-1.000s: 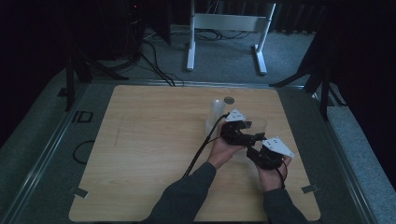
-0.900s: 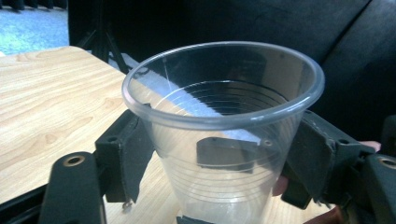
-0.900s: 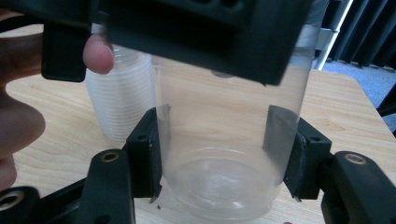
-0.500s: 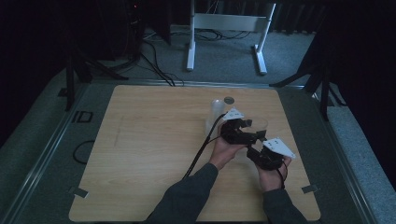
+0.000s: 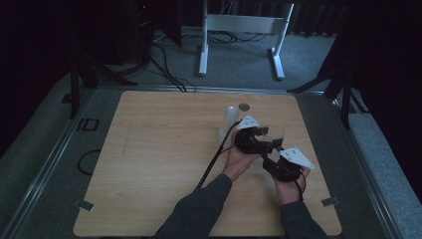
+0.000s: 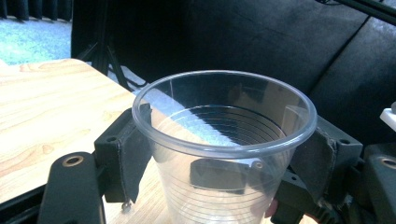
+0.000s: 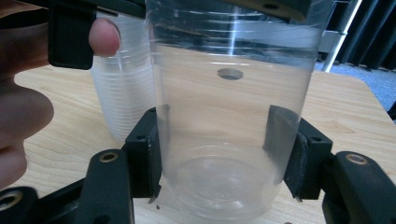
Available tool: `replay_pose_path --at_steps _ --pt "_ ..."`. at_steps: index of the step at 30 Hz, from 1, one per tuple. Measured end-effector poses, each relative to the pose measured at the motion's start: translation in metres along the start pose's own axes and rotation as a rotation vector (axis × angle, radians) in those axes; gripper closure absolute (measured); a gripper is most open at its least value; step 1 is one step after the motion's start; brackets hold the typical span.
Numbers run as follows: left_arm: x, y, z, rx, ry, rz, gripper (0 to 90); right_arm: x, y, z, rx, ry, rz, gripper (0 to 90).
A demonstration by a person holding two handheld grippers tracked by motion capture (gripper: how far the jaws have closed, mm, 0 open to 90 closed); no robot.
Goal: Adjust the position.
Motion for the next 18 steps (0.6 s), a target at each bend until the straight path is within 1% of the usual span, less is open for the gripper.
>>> replay_pose_path --at_steps 7,9,10,13,14,15,18 --pt "0.0 0.0013 -0.0002 0.018 0.001 -0.005 26.8 0.0001 0.0003 -0.0001 -0.003 0.0 0.001 38.3" --pt "0.0001 0.001 -0.0005 0.023 0.003 -0.008 26.9 0.0005 0.0005 0.0004 0.002 -0.005 0.011 34.2" --pt "-0.0001 -0.0001 -0.0009 0.027 0.004 -0.019 26.9 0.0006 0.0009 0.0006 0.003 -0.005 0.014 33.1" --pt "-0.0007 -0.0008 -0.0009 0.032 0.001 -0.027 26.9 0.0006 0.0014 0.0006 0.007 -0.006 0.016 31.1" --pt "-0.0009 -0.0009 -0.0009 0.043 -0.002 -0.039 26.9 0.0005 0.0017 0.0005 0.011 -0.005 0.013 29.8" --pt "-0.0009 -0.0009 -0.0009 0.043 -0.002 -0.039 26.9 0.0006 0.0016 0.0006 0.009 -0.005 0.012 29.5" --pt "-0.0009 -0.0007 -0.0011 0.06 -0.003 -0.052 27.0 0.0005 0.0008 0.0008 0.003 -0.007 0.01 27.9"
Point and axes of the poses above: each handheld gripper's, and its own axes: x roughly forward along the jaws, z roughly out of its underside, y roughly to its right, the point moved 3 cm from there along x, roughly forward along the jaws, and after that the axes turned 6 degrees about z, right-handed, at the moved point
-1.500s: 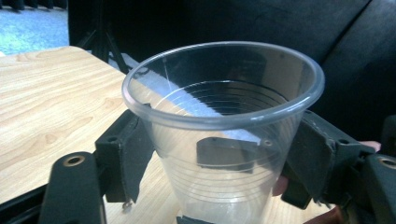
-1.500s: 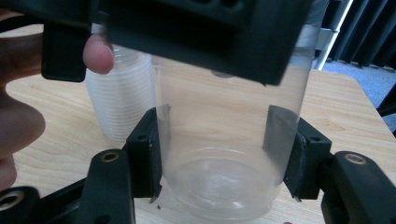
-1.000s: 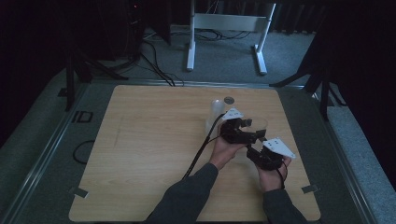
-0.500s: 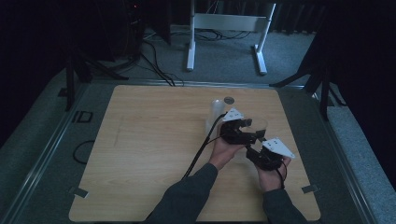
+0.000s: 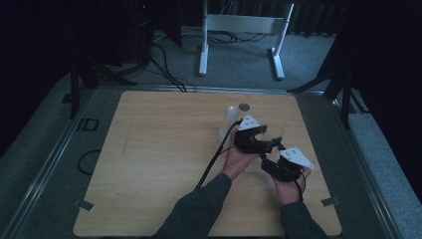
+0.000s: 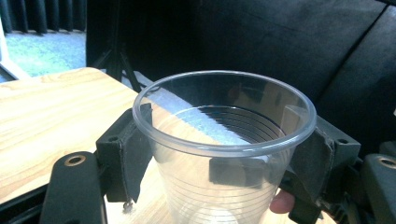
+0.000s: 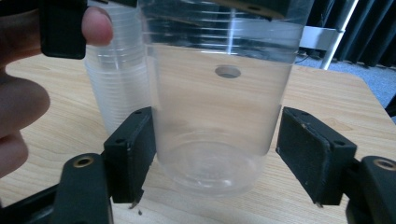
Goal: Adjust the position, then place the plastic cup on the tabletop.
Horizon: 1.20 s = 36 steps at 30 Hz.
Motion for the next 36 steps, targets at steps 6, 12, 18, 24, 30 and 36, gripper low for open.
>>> replay_pose_path --at_steps 6,12,18,24,30,36 --pt "0.0004 0.0014 0.0002 0.038 -0.007 -0.03 26.9 -0.0007 0.0003 -0.0001 -0.005 -0.001 -0.002 25.7" --pt "-0.0002 0.0036 0.0004 0.077 -0.008 -0.06 26.9 -0.0016 0.0011 0.0001 -0.002 0.0 -0.001 25.1" --pt "-0.0028 0.0033 -0.0009 0.079 0.014 -0.081 27.6 -0.0027 0.0004 0.0 -0.004 0.005 -0.005 24.7" --pt "-0.0047 0.0042 -0.0015 0.105 0.018 -0.102 27.6 -0.0033 0.0007 0.0008 -0.003 0.002 -0.004 24.1" --pt "-0.006 0.0024 0.0009 0.115 0.014 -0.119 27.6 -0.0033 0.0017 0.0014 0.004 0.003 -0.005 23.8" --pt "-0.0069 0.0019 0.0034 0.129 0.015 -0.137 27.7 -0.0052 0.0017 0.002 0.003 0.005 -0.008 23.3"
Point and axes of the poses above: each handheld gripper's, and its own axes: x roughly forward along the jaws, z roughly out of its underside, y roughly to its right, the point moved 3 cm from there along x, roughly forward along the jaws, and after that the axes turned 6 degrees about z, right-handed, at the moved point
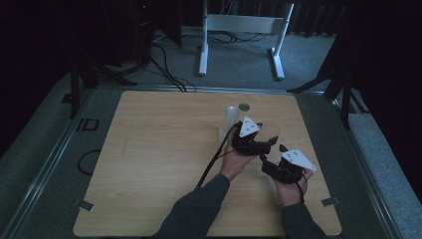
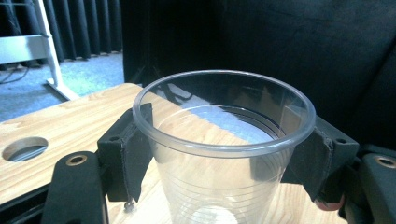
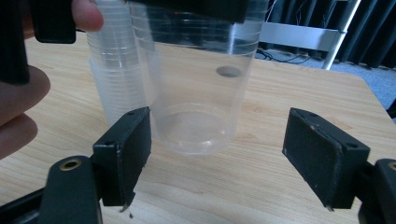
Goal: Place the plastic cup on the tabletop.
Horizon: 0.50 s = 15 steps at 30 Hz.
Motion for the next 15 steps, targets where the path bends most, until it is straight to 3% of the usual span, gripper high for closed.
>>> replay_pose_path --at_steps 8,15 --pt "-0.0033 -0.0014 0.0039 0.025 -0.006 -0.029 27.8 -0.0025 0.0016 0.0006 0.002 0.001 0.002 23.0" --pt "-0.0093 -0.005 0.0083 0.016 0.002 -0.04 27.8 -0.0032 0.0032 0.0017 0.004 -0.001 0.003 23.0"
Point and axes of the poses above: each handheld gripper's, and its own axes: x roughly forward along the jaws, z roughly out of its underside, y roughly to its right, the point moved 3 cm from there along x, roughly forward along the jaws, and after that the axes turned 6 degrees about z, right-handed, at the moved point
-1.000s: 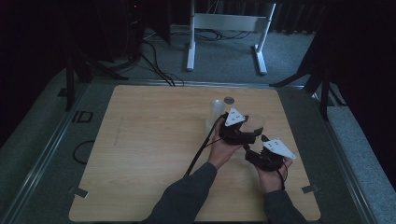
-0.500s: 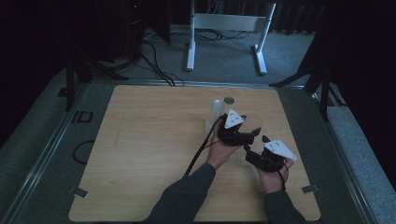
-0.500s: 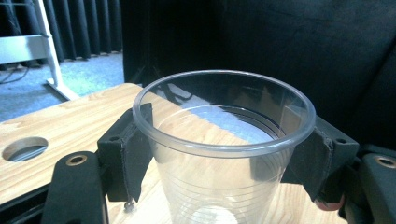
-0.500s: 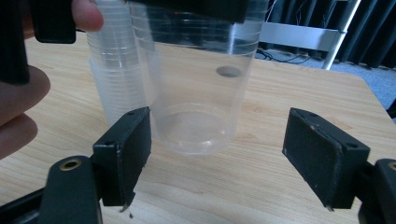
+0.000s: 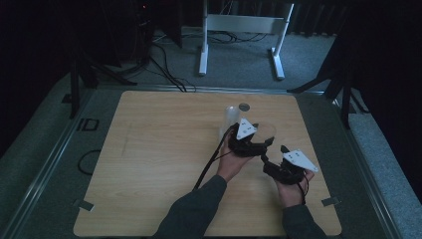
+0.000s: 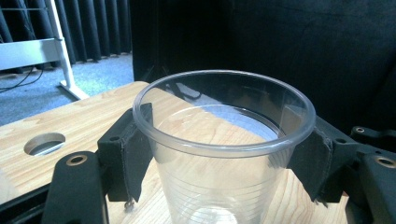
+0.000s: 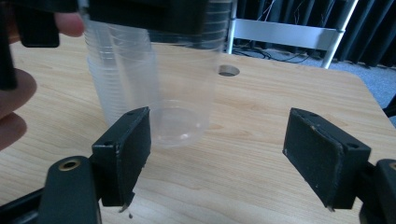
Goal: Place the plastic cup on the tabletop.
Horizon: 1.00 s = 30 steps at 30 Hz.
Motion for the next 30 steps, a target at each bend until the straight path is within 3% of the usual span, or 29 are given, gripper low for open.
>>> replay_pose_path --at_steps 30 --pt "-0.023 -0.001 0.013 0.036 0.01 -0.036 27.8 -0.001 0.009 0.001 0.023 0.004 0.031 23.0"
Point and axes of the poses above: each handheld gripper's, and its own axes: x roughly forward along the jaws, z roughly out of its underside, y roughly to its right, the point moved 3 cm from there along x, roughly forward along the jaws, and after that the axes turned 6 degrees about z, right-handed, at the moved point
